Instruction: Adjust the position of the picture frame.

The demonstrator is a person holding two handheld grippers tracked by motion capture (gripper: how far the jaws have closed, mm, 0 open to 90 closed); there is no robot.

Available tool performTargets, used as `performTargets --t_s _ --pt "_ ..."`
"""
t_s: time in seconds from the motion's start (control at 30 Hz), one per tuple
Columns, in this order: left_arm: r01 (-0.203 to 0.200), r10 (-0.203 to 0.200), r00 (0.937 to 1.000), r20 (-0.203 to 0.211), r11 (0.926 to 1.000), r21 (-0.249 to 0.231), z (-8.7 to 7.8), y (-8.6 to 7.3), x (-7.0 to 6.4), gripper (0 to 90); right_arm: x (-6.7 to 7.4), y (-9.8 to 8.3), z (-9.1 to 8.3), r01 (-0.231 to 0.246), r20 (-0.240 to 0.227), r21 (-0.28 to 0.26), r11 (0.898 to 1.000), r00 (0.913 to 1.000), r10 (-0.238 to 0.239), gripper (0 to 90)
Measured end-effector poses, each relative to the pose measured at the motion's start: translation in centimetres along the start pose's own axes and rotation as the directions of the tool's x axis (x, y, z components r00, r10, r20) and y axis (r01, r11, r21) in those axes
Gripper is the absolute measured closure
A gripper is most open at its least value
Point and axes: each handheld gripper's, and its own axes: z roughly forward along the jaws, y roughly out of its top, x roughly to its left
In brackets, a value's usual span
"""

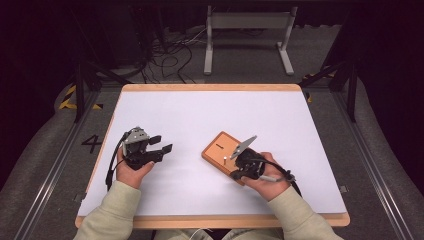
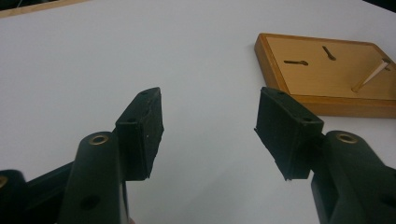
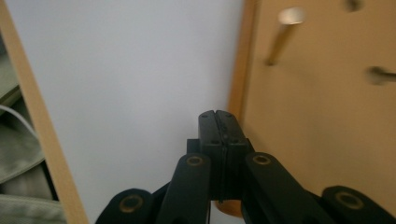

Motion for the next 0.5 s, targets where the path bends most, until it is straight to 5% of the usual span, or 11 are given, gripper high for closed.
performTargets --t_s 0.17,0.33,0.5 --pt "-0.010 0.010 0.9999 0.009 0.9999 0.006 0.3 0.1 -0.1 43.4 -1.9 -1.2 -2.7 -0.081 0.095 -0.079 0.994 0.9916 0.088 90.0" --pt "-0.012 0.011 0.9996 0.026 0.9998 0.016 0.7 0.2 -0.3 47.7 -4.3 -3.1 -4.6 -0.172 0.198 -0.118 0.978 0.9612 0.192 90.0" --pt "-0.015 0.014 0.9993 0.034 0.9994 0.031 0.8 0.2 -0.4 51.8 -6.2 -4.6 -4.3 -0.267 0.230 -0.073 0.961 0.9330 0.276 90.0"
